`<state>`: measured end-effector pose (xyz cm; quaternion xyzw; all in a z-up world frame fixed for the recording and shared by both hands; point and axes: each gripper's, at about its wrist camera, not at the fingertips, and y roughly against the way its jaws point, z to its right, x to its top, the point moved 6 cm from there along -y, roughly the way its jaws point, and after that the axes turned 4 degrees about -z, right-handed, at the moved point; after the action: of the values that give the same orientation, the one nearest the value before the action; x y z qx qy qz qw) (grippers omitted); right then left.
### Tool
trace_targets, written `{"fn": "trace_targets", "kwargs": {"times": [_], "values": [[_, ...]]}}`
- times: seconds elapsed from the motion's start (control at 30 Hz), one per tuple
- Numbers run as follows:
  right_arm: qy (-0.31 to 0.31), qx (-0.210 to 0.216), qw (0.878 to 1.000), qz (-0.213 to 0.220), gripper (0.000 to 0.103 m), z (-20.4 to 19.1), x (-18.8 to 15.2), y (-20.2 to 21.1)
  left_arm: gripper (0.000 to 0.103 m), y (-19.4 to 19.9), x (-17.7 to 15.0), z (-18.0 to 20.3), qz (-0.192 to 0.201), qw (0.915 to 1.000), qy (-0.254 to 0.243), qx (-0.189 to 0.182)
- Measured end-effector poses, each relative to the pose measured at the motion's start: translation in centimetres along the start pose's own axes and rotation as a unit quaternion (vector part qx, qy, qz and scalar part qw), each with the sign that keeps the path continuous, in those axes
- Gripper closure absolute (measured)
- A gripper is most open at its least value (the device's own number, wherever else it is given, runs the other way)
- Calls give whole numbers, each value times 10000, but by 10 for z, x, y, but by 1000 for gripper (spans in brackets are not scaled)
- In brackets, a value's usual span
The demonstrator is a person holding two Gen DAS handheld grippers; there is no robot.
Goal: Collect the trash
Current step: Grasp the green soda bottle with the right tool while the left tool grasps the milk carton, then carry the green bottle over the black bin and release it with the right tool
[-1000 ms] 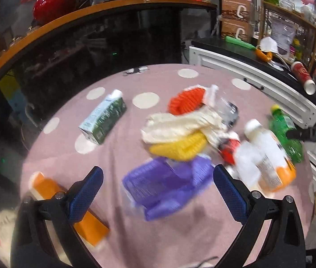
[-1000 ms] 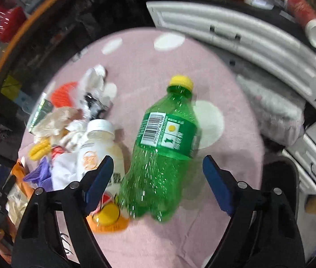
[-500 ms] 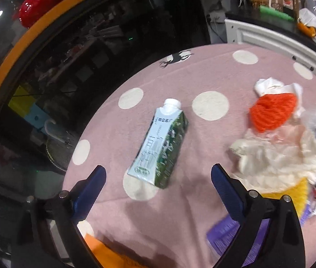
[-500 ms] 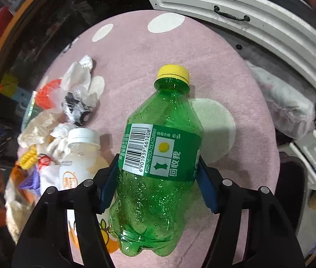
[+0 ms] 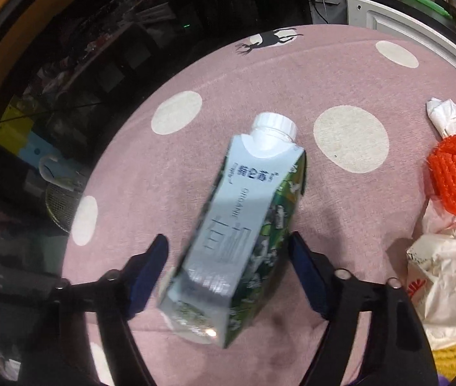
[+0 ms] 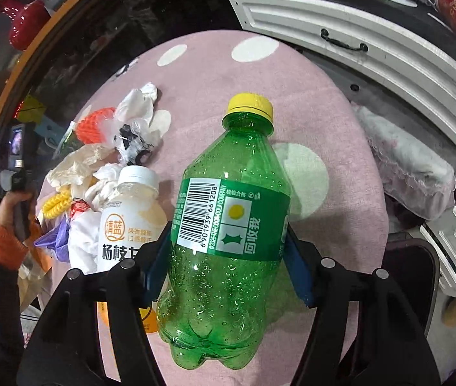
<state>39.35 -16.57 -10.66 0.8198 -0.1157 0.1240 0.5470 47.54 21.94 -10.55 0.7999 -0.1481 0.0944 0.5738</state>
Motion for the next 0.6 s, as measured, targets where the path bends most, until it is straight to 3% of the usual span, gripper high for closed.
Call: {"fn": "trace_targets", "kwargs": {"times": [0.17,0.33,0.6], "values": [[22,30,10000,48,40,0,-1,3,46,2,-1,5,154,9996,204,75],[107,17,9997,200,40,-4,-2,7,48,9,-3,1,387,9980,500,31],[24,104,9989,461,40,0,-9,21,53,55,-15,-17,917,9889,1155,-198]]}}
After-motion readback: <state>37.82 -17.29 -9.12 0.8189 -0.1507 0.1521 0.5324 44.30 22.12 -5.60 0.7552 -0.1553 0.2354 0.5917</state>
